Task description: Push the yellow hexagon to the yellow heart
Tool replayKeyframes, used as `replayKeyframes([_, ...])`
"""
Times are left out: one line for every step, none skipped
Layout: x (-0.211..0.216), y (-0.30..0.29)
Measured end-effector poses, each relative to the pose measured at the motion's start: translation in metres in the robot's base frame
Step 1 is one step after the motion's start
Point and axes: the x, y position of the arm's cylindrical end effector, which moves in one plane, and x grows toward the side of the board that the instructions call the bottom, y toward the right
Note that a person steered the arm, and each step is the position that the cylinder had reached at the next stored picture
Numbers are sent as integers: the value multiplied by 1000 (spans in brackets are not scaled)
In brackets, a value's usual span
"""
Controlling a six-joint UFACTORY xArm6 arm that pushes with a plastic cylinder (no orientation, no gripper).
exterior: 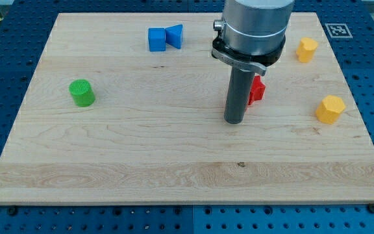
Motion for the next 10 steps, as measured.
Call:
replayKeyframes([14,11])
replayKeyframes([56,109])
replayKeyframes([39,196])
replayKeyframes([39,204])
replayKeyframes([34,193])
replayKeyframes([21,164])
replayKeyframes([24,162])
replayKeyframes([-10,162])
replayKeyframes([-62,160])
replayKeyframes([-96,160])
